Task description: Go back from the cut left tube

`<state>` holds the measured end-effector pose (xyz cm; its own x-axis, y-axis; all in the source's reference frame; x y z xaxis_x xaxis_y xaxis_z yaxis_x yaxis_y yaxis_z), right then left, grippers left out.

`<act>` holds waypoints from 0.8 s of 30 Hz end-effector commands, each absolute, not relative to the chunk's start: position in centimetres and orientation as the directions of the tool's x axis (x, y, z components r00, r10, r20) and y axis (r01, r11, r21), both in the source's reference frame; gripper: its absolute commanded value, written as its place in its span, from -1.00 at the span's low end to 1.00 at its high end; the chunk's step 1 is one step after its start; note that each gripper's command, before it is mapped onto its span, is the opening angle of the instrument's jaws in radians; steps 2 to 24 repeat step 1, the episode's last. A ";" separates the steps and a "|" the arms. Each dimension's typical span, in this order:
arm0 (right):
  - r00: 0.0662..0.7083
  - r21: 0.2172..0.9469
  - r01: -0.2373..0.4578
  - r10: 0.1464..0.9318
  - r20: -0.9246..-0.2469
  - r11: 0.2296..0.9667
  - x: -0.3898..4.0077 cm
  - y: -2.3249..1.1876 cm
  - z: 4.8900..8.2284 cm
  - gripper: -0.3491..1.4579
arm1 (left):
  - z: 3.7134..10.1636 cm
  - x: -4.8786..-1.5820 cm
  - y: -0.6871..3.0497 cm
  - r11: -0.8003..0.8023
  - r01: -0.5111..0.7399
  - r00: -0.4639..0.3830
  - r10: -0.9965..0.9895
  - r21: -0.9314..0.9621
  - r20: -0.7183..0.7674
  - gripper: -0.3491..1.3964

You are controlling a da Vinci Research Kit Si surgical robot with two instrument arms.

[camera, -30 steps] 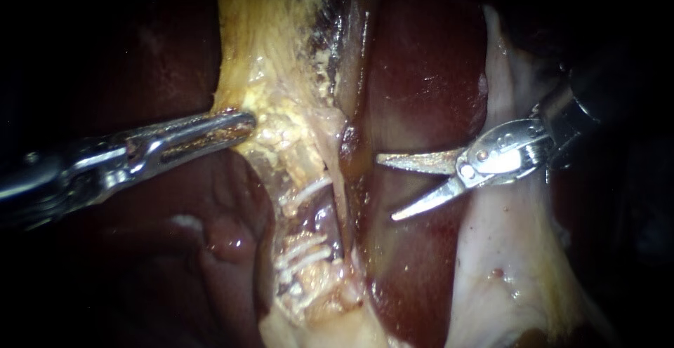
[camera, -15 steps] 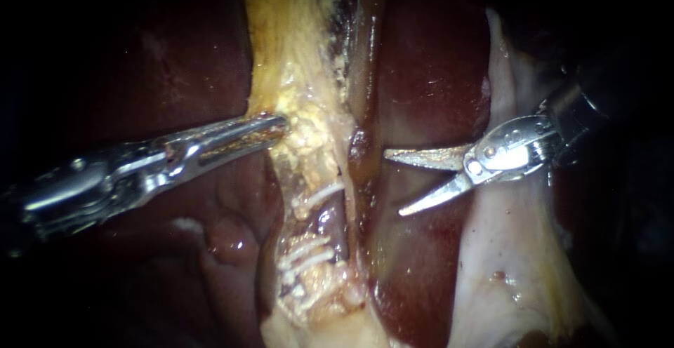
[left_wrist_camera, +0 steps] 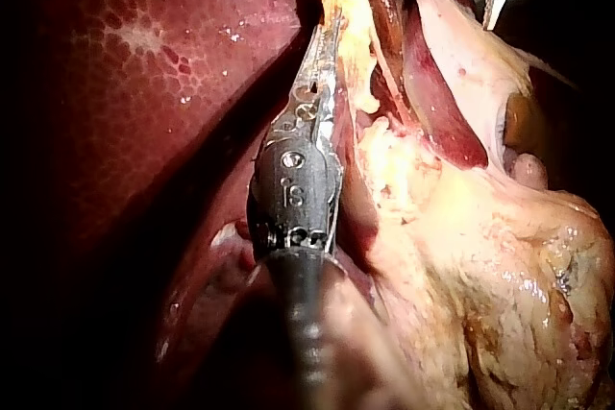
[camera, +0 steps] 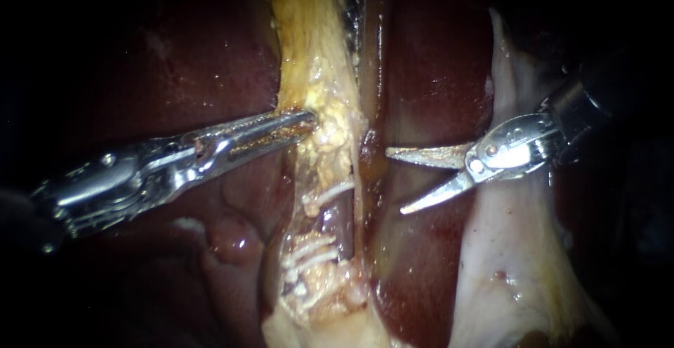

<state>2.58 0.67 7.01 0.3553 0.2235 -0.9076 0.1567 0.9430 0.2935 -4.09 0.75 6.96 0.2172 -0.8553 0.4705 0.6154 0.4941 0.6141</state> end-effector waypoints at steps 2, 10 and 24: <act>0.355 0.294 0.156 0.224 -0.908 0.943 2.59 0.67 7.01 0.76 | 6.95 -4.10 0.75 0.494 0.615 0.217 -0.855 0.615 0.470 -1.00; 0.355 0.294 0.156 0.224 -0.908 0.943 2.59 0.67 7.01 0.76 | 6.95 -4.10 0.75 0.494 0.615 0.217 -0.855 0.615 0.470 -1.00; 0.355 0.294 0.156 0.224 -0.908 0.943 2.59 0.67 7.01 0.76 | 6.95 -4.10 0.75 0.494 0.615 0.217 -0.855 0.615 0.470 -1.00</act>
